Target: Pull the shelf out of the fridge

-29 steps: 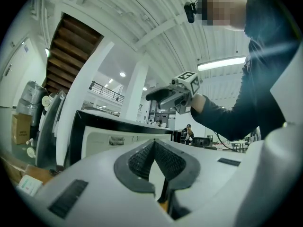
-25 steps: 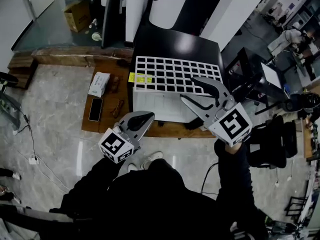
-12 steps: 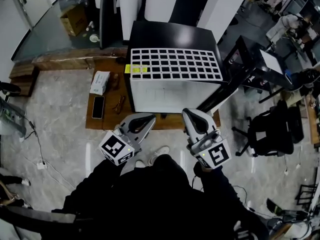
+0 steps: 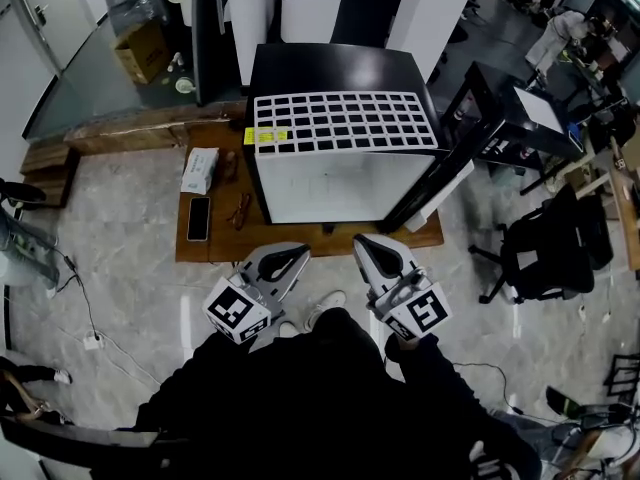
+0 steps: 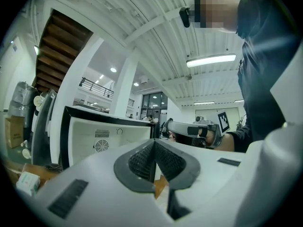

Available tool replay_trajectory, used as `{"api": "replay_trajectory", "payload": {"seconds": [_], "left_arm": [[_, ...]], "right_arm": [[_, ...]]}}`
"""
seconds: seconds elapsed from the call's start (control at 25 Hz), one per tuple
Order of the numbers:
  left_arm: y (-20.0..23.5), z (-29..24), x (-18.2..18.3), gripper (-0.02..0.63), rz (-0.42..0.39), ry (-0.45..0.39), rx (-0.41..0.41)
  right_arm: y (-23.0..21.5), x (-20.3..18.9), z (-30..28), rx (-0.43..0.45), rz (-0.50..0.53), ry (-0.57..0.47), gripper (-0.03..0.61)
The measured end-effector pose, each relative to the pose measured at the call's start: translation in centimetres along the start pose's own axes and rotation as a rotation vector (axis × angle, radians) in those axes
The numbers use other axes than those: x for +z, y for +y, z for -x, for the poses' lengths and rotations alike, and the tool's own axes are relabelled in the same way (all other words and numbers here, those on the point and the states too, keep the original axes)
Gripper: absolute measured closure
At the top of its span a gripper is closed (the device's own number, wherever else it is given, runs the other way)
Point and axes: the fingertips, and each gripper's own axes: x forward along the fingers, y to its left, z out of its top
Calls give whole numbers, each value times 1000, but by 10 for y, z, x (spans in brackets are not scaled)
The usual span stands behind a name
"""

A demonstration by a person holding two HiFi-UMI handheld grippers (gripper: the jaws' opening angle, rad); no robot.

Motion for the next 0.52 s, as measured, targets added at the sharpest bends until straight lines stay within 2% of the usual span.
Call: {"api": "replay_trajectory", "payload": {"seconds": [0.28,0.52], "left_arm": [[-5,-1,-1,607,-3,3,8],[-8,-1,2,607,-1,3,19]], "right_arm": [[5,-15,5,48,-19,63,572],[11,-14,7,70,-32,68,572]]}}
